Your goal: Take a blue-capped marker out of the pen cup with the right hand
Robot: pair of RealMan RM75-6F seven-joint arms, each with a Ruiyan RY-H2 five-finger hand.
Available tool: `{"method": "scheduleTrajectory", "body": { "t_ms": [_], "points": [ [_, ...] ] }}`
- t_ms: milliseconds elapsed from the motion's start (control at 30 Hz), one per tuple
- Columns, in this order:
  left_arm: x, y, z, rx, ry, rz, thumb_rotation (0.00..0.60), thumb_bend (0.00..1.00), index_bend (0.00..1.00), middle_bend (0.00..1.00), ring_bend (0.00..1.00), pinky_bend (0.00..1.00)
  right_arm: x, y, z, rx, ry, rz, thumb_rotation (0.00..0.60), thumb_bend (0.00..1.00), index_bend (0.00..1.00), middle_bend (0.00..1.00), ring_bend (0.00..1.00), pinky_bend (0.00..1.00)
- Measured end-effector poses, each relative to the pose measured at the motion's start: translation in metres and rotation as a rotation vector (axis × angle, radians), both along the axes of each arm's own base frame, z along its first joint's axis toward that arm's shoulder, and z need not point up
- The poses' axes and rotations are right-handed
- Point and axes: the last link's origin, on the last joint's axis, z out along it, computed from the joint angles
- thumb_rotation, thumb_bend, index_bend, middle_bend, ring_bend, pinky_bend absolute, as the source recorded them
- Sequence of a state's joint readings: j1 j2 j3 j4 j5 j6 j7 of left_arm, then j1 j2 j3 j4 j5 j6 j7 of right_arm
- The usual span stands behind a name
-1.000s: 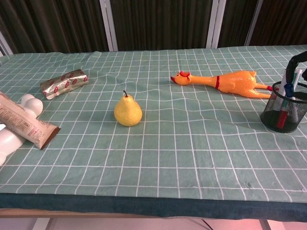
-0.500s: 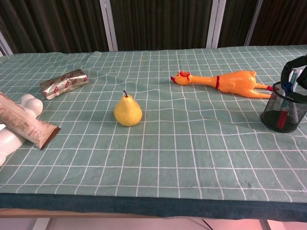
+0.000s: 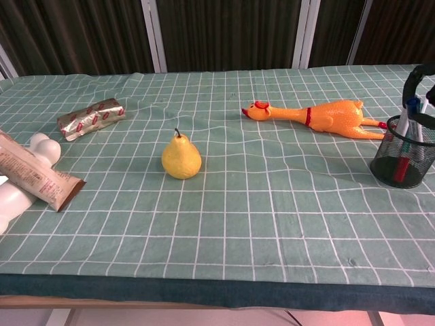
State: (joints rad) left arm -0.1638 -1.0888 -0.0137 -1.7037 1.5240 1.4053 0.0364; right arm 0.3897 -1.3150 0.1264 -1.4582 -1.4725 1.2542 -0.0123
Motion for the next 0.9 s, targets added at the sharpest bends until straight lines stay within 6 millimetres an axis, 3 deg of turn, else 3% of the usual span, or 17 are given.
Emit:
{"method": "scheduleTrajectory", "body": {
  "t_ms": [200,333,433,633,900],
  "points": [
    [0.001,0.000,0.000,-0.003,-0.002,-0.004,0.600,0.43,0.17,0.04,0.00,0.22,0.040,0.004,0.013,-0.054,-0.112,0.134,0.600,0.87,0.81,1.00,1.00,1.00],
    [0.000,0.000,0.000,-0.002,-0.004,-0.002,0.600,0.43,0.17,0.04,0.00,0.22,0.065,-0.009,0.013,-0.070,-0.125,0.197,0.600,0.87,0.82,1.00,1.00,1.00],
    [0.000,0.000,0.001,-0.003,-0.007,-0.001,0.600,0.43,0.17,0.04,0.00,0.22,0.075,-0.021,0.003,-0.058,-0.087,0.209,0.600,0.87,0.82,1.00,1.00,1.00],
    [-0.001,0.000,0.003,-0.003,-0.019,0.000,0.600,0.43,0.17,0.04,0.00,0.22,0.071,-0.048,-0.029,-0.034,0.051,0.186,0.600,0.87,0.82,1.00,1.00,1.00],
    [-0.002,-0.001,0.005,-0.003,-0.027,-0.001,0.600,0.43,0.17,0.04,0.00,0.22,0.042,-0.080,-0.075,0.007,0.253,0.125,0.600,0.87,0.82,1.00,1.00,1.00]
  ]
}}
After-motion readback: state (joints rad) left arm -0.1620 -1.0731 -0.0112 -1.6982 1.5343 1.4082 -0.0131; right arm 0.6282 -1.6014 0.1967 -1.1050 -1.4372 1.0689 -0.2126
